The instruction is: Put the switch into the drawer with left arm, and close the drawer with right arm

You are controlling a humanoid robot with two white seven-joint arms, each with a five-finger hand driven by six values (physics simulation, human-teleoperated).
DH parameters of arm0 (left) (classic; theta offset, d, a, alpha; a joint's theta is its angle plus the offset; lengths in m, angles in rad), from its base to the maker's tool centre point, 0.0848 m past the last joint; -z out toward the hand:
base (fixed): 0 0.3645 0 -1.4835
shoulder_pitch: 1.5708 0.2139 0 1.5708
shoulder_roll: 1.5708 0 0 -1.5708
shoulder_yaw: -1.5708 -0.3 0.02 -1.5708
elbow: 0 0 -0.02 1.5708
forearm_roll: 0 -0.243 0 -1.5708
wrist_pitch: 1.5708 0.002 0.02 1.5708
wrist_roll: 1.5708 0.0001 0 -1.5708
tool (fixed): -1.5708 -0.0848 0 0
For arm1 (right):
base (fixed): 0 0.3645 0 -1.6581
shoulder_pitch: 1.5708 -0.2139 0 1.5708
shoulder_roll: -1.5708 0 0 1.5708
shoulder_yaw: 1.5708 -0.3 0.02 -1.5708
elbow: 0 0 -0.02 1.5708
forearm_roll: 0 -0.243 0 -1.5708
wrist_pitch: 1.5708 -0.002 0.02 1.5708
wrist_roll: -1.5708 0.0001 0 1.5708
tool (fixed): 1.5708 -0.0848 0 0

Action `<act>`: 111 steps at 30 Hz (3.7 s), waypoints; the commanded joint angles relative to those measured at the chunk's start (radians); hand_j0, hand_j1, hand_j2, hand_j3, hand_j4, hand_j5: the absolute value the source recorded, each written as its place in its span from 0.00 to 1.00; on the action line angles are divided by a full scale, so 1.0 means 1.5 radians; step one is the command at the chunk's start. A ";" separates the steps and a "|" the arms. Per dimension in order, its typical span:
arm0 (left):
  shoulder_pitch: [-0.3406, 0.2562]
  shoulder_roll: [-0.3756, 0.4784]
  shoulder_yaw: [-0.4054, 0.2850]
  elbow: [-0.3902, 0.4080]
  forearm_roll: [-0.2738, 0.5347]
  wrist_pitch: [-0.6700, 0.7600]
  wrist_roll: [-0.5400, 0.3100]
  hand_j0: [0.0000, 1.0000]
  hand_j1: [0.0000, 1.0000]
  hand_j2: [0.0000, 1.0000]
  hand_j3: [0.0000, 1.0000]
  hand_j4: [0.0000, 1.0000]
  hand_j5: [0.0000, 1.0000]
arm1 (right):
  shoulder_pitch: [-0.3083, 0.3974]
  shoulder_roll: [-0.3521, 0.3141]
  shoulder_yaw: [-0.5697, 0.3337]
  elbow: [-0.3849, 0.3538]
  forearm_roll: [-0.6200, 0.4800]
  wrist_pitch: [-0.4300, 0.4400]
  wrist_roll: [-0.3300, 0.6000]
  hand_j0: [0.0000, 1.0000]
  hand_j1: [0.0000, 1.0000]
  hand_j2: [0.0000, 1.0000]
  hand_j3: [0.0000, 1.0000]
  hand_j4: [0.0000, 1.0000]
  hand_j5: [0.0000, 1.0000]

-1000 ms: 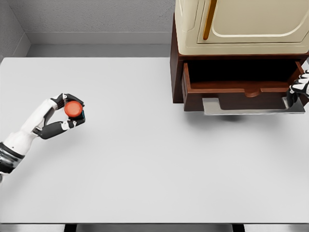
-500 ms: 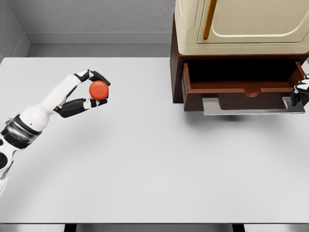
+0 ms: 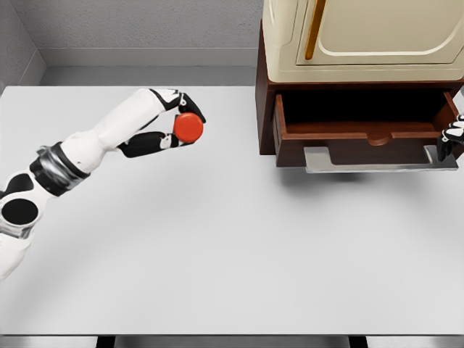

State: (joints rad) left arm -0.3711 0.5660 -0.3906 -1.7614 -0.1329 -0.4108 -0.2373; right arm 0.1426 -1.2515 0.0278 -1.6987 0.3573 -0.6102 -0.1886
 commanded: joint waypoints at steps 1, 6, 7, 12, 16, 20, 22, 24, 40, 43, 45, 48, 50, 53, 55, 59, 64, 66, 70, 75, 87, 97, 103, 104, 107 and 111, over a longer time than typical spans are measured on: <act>-0.004 0.000 -0.016 -0.001 0.000 0.019 0.001 0.36 0.36 0.36 0.36 0.36 0.36 | 0.000 -0.001 0.000 0.000 -0.005 0.000 0.000 0.19 0.19 0.19 0.19 0.19 0.19; -0.030 0.000 -0.031 0.000 -0.013 0.019 0.001 0.36 0.36 0.36 0.36 0.36 0.36 | 0.003 -0.002 0.000 0.000 -0.005 0.000 -0.001 0.19 0.19 0.19 0.19 0.19 0.19; -0.034 -0.003 -0.031 -0.001 -0.023 0.019 0.001 0.36 0.36 0.36 0.36 0.36 0.36 | 0.003 -0.002 0.000 0.001 -0.005 0.000 -0.001 0.19 0.19 0.19 0.19 0.19 0.19; -0.067 -0.030 -0.057 -0.001 -0.045 0.020 0.001 0.36 0.36 0.36 0.36 0.36 0.36 | 0.003 -0.002 0.000 0.001 -0.005 0.000 -0.001 0.19 0.19 0.19 0.19 0.19 0.19; -0.105 -0.043 -0.080 0.007 -0.055 0.021 0.001 0.36 0.36 0.36 0.36 0.36 0.36 | 0.003 -0.002 0.000 0.003 -0.005 0.000 -0.001 0.19 0.19 0.19 0.19 0.19 0.19; -0.135 -0.073 -0.098 0.022 -0.081 0.070 0.001 0.36 0.36 0.36 0.36 0.36 0.36 | 0.003 -0.002 0.000 0.003 -0.005 0.000 -0.001 0.19 0.19 0.19 0.19 0.19 0.19; -0.140 -0.095 -0.104 0.025 -0.106 0.094 0.001 0.36 0.36 0.36 0.36 0.36 0.36 | 0.004 -0.002 0.000 0.004 -0.005 0.000 -0.001 0.19 0.19 0.19 0.19 0.19 0.19; -0.141 -0.112 -0.104 0.026 -0.132 0.098 0.001 0.36 0.36 0.36 0.36 0.36 0.36 | 0.003 -0.002 0.000 0.005 -0.005 0.000 -0.001 0.19 0.19 0.19 0.19 0.19 0.19; -0.221 -0.193 -0.192 0.078 -0.274 0.116 0.000 0.36 0.36 0.36 0.36 0.36 0.36 | 0.004 -0.001 0.000 0.011 -0.003 0.000 0.000 0.19 0.19 0.19 0.19 0.19 0.19; -0.243 -0.210 -0.206 0.117 -0.278 0.116 0.000 0.36 0.36 0.36 0.36 0.36 0.36 | 0.004 -0.001 0.000 0.016 -0.004 0.000 0.000 0.19 0.19 0.19 0.19 0.19 0.19; -0.252 -0.217 -0.210 0.129 -0.289 0.116 0.000 0.36 0.36 0.36 0.36 0.36 0.36 | 0.004 -0.001 0.000 0.016 -0.004 0.000 0.000 0.19 0.19 0.19 0.19 0.19 0.19; -0.252 -0.241 -0.211 0.141 -0.321 0.116 0.000 0.36 0.36 0.36 0.36 0.36 0.36 | 0.004 -0.001 0.000 0.016 -0.004 0.000 0.000 0.19 0.19 0.19 0.19 0.19 0.19; -0.258 -0.251 -0.211 0.151 -0.330 0.116 0.000 0.36 0.36 0.36 0.36 0.36 0.36 | 0.004 -0.001 0.000 0.015 -0.004 0.000 0.000 0.19 0.19 0.19 0.19 0.19 0.19; -0.279 -0.267 -0.233 0.181 -0.342 0.115 0.000 0.36 0.36 0.36 0.36 0.36 0.36 | 0.003 -0.001 0.000 0.015 -0.004 0.000 0.000 0.20 0.20 0.20 0.20 0.20 0.20; -0.287 -0.274 -0.235 0.199 -0.342 0.114 0.000 0.36 0.36 0.36 0.36 0.36 0.36 | 0.004 -0.001 0.000 0.015 -0.004 0.000 -0.001 0.20 0.20 0.20 0.20 0.20 0.20; -0.308 -0.291 -0.250 0.237 -0.345 0.110 0.001 0.37 0.37 0.37 0.37 0.37 0.37 | 0.004 -0.001 0.000 0.015 -0.004 0.000 0.000 0.20 0.20 0.20 0.20 0.20 0.20; -0.310 -0.302 -0.257 0.238 -0.346 0.110 0.000 0.46 0.46 0.46 0.46 0.46 0.46 | 0.004 -0.001 0.000 0.016 -0.004 0.000 0.000 0.20 0.20 0.20 0.20 0.20 0.20; -0.310 -0.302 -0.256 0.237 -0.347 0.112 0.000 0.70 0.70 0.70 0.70 0.70 0.70 | 0.004 -0.001 0.000 0.016 -0.004 0.000 0.000 0.20 0.20 0.20 0.20 0.20 0.20; -0.310 -0.300 -0.254 0.238 -0.352 0.113 0.001 0.81 0.81 0.81 0.81 0.81 0.81 | 0.004 -0.001 0.000 0.016 -0.004 0.000 0.000 0.21 0.21 0.21 0.21 0.21 0.21; -0.310 -0.300 -0.254 0.237 -0.352 0.113 0.001 0.81 0.81 0.81 0.81 0.81 0.81 | 0.004 -0.001 0.000 0.016 -0.004 0.000 0.000 0.21 0.21 0.21 0.21 0.21 0.21; -0.265 -0.204 -0.238 0.096 -0.335 0.109 0.003 0.84 0.84 0.84 0.84 0.84 0.84 | 0.004 -0.001 0.000 0.016 -0.004 0.000 0.000 0.21 0.21 0.21 0.21 0.21 0.21; -0.015 0.073 0.118 -0.026 -0.109 -0.133 0.007 1.00 1.00 1.00 1.00 1.00 1.00 | 0.002 0.002 0.001 0.034 -0.005 0.000 0.001 0.20 0.20 0.20 0.20 0.20 0.20; 0.206 0.054 0.371 0.023 -0.098 -0.133 0.001 1.00 1.00 1.00 1.00 1.00 1.00 | 0.003 0.011 0.003 0.044 -0.005 0.000 0.001 0.20 0.20 0.20 0.20 0.20 0.20; 0.232 0.024 0.408 0.029 -0.098 -0.133 0.001 1.00 1.00 1.00 1.00 1.00 1.00 | 0.002 0.012 0.009 0.044 -0.005 0.000 0.002 0.20 0.20 0.20 0.20 0.20 0.20; 0.273 -0.032 0.435 0.040 -0.098 -0.133 0.001 1.00 1.00 1.00 1.00 1.00 1.00 | 0.000 0.019 0.022 0.044 -0.005 0.000 0.002 0.20 0.20 0.20 0.20 0.20 0.20; 0.274 -0.067 0.450 0.033 -0.099 -0.133 -0.064 1.00 1.00 1.00 1.00 1.00 1.00 | -0.002 0.021 0.032 0.044 -0.004 0.000 0.005 0.20 0.20 0.20 0.20 0.20 0.20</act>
State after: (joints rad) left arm 0.0399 0.4956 0.2633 -1.7120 -0.2888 -0.6113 -0.3002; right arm 0.1365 -1.2212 0.0660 -1.6321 0.3534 -0.6106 -0.1836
